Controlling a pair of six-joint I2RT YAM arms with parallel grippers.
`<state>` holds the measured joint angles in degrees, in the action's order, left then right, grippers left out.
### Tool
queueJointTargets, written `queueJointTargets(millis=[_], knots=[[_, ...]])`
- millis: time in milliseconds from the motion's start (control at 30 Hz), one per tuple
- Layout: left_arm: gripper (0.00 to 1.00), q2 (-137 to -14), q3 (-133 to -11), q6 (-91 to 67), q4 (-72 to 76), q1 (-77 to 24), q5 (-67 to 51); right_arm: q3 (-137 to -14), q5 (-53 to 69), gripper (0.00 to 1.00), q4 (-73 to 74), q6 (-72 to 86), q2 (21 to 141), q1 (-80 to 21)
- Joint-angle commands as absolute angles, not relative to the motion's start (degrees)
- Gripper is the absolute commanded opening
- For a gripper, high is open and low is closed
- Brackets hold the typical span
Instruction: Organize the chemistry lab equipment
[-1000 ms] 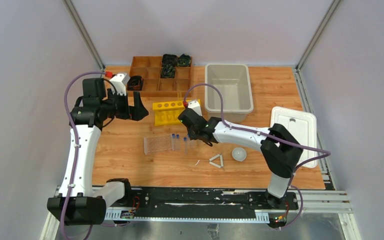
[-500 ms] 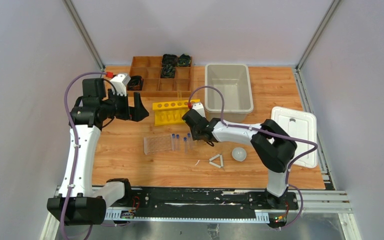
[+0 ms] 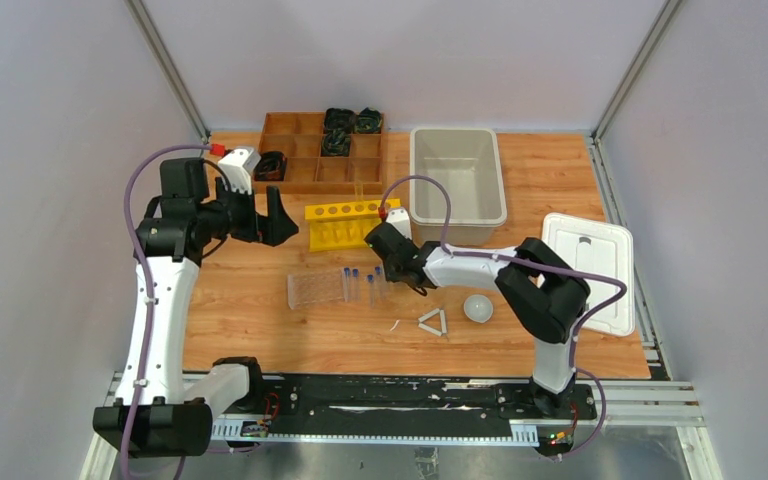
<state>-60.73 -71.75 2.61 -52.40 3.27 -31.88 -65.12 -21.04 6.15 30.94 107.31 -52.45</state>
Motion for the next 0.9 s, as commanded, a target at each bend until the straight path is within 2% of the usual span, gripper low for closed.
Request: queueJointTargets(millis=[0,267,467,867], knots=[[1.00,-59.33,-73.78,3.52,-52.37,3.69,-34.97,-62.85,-20.53,0.00,8.47,32.70,105.02,-52.22],[1.00,-58.28,-73.22,4.50,-52.60,3.67,-37.32,-66.19,-16.85,0.00,9.38,33.13,93.97,-52.50],[0.98,-56.60,-72.44,5.02,-52.56,3.67,-43.72,-68.17,-11.92,0.00,2.96,37.60,85.93,-54.37],[0.80,-55.42,-69.21,4.26,-52.56,3.66,-59.17,-71.26,-6.76,0.00,-18.47,48.47,85.75,-59.25]])
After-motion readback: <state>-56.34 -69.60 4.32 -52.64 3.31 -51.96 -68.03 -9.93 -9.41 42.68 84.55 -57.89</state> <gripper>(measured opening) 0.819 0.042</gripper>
